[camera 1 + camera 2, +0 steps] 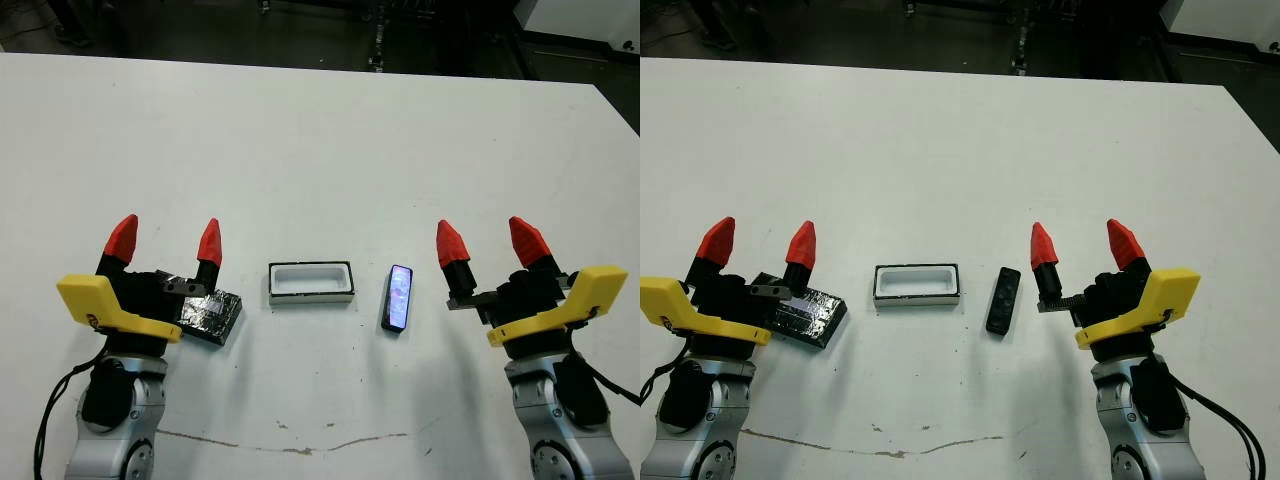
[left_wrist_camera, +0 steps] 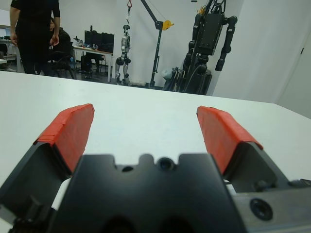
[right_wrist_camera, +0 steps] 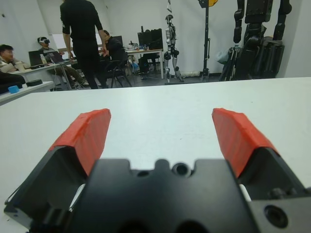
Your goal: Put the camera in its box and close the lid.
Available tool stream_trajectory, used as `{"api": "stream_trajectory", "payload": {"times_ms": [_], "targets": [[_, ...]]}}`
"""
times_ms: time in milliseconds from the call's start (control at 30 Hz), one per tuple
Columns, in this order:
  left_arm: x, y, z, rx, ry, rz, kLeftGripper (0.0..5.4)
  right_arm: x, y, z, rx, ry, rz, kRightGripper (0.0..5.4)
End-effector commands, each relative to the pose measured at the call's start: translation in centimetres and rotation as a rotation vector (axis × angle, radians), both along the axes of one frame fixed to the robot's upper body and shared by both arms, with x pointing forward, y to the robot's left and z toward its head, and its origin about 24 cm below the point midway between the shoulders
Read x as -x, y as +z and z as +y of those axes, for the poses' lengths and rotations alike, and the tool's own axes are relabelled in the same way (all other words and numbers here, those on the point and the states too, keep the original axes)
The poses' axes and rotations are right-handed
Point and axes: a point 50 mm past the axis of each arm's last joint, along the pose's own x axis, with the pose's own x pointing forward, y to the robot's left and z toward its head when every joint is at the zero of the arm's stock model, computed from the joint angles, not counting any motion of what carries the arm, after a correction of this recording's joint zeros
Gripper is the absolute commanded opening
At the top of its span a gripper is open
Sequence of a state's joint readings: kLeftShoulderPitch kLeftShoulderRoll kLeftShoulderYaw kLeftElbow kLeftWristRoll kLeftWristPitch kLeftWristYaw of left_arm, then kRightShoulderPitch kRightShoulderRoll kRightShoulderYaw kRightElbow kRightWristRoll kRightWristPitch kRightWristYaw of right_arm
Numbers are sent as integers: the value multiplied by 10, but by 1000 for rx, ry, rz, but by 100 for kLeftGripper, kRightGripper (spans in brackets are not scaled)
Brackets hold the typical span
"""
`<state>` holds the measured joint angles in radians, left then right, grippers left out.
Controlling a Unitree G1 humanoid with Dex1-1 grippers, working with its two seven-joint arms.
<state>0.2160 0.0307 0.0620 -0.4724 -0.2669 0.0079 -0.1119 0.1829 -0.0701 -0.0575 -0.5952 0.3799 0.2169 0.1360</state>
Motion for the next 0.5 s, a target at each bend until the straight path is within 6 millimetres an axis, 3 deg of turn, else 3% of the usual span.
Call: {"api": "stream_trajectory", "payload": {"times_ms": [33,500], "targets": [[0,-3,1,-3,16,12,539,0,-2,-1,7,-5,13,540],[1,-5,-3,4,14,10,539,0,-2,-9,37,17,27,540]]}}
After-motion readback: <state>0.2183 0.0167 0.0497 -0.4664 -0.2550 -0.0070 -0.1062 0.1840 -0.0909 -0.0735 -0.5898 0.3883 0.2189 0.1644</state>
